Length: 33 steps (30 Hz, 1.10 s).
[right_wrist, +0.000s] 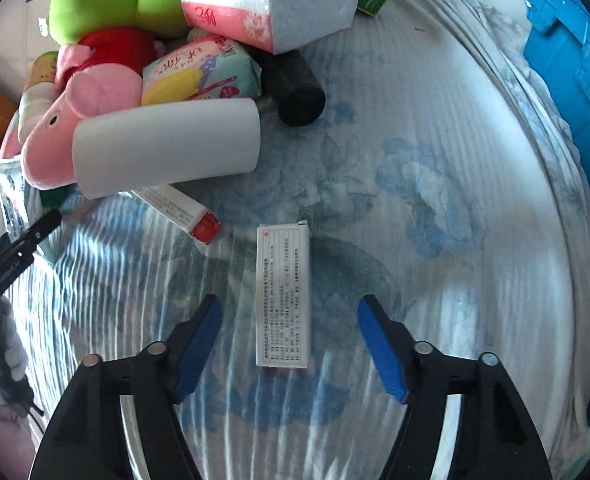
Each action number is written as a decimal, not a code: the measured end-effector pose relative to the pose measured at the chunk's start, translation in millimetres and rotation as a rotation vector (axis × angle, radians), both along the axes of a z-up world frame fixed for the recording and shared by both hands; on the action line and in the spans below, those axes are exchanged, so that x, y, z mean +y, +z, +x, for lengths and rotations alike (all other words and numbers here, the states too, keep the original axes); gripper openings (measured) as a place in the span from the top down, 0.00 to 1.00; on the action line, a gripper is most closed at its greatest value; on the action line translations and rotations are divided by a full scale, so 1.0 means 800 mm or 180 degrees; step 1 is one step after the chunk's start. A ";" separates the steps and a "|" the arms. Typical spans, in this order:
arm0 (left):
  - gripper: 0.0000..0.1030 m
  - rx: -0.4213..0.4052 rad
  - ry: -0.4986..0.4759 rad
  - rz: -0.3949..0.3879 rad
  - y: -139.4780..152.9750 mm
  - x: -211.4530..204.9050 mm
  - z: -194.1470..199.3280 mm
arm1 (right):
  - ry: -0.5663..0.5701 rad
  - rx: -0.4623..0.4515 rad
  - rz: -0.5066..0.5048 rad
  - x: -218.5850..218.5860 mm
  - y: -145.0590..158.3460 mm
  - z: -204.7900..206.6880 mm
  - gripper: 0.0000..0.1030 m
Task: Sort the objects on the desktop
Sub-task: 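Grasp the white wet-wipe pack with left tool while right tool grasps white medicine box, then carry the wipe pack and white box into the blue crate and release both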
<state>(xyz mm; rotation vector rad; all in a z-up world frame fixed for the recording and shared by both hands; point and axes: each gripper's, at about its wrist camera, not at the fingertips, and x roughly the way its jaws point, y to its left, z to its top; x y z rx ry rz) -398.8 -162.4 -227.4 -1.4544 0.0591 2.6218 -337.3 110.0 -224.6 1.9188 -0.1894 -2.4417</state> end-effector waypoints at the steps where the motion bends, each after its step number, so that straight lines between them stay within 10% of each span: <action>1: 0.48 0.0000 0.0001 0.0038 0.001 -0.001 0.002 | 0.0029 0.0000 0.0031 -0.002 -0.002 0.000 0.51; 4: 0.50 -0.0003 0.0026 0.0094 0.005 -0.001 0.012 | 0.0153 0.0085 0.0141 -0.009 0.002 0.003 0.74; 19: 0.52 0.0415 0.0122 0.0271 0.106 0.013 0.114 | 0.0267 0.0795 0.0041 0.000 0.113 0.066 0.75; 33: 0.52 0.1078 -0.0243 0.0420 0.231 0.146 0.189 | 0.0231 0.1892 0.0161 0.055 0.264 0.141 0.75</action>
